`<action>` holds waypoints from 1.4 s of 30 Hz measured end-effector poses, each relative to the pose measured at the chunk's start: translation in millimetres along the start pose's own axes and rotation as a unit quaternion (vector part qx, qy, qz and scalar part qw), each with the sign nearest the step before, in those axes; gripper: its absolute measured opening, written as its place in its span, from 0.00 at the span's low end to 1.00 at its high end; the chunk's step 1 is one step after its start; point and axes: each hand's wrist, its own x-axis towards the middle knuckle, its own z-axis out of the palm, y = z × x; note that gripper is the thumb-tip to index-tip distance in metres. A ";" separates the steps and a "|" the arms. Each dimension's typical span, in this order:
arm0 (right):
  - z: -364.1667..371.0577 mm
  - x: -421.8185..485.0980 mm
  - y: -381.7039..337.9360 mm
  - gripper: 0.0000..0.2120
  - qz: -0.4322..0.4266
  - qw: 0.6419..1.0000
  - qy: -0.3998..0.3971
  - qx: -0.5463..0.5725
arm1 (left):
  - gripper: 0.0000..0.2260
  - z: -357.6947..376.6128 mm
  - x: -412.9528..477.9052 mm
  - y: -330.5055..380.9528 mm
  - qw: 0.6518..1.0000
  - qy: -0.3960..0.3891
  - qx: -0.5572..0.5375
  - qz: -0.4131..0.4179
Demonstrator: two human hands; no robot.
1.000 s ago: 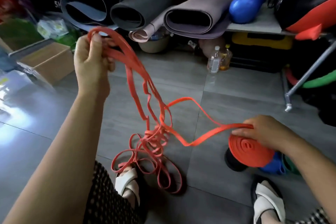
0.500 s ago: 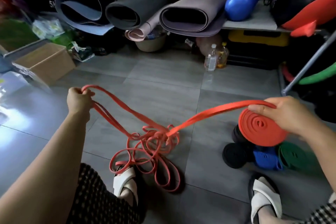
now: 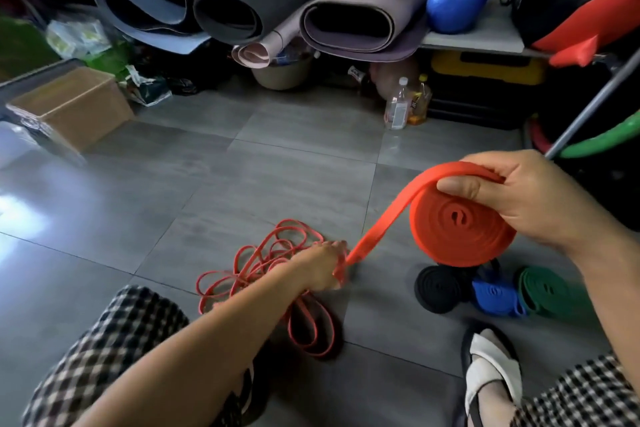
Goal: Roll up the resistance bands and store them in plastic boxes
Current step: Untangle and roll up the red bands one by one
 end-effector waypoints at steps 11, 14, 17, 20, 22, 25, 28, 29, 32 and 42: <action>-51.2 -26.5 9.1 0.26 0.024 0.996 0.063 0.054 | 0.07 3.8 20.1 11.6 0.993 -0.050 0.110 0.003; -60.4 -30.8 21.1 0.28 0.052 0.992 0.091 0.075 | 0.09 -10.2 18.0 11.2 0.991 -0.044 0.124 -0.010; -69.6 -33.5 27.0 0.29 0.066 0.987 0.113 0.096 | 0.05 -11.3 15.2 0.7 0.999 -0.032 0.014 0.018; -75.7 -34.0 32.7 0.30 0.078 0.986 0.114 0.090 | 0.13 -7.8 11.0 -4.0 0.997 -0.049 -0.063 -0.014; -76.0 -33.7 40.4 0.32 0.093 0.990 0.093 0.057 | 0.08 -19.6 11.5 -3.5 0.999 -0.041 -0.021 -0.010; -64.7 -29.9 50.6 0.38 0.115 0.991 0.055 -0.038 | 0.07 -58.0 9.0 -2.0 0.999 -0.018 0.035 0.001; -41.9 -21.1 56.2 0.34 0.117 0.983 0.007 -0.139 | 0.03 -102.6 -12.2 9.6 0.993 0.095 -0.050 0.045; -31.9 -18.0 56.4 0.31 0.120 0.979 -0.016 -0.163 | 0.04 -114.4 -22.1 13.9 0.985 0.127 -0.107 0.053; -1.3 -10.4 51.2 0.13 0.124 0.961 -0.074 -0.234 | 0.06 -143.8 -55.2 24.1 0.921 0.204 -0.309 0.122; 23.3 4.0 57.3 0.16 0.118 0.936 -0.112 -0.312 | 0.08 -177.6 -95.2 -4.8 0.742 0.499 -0.423 0.151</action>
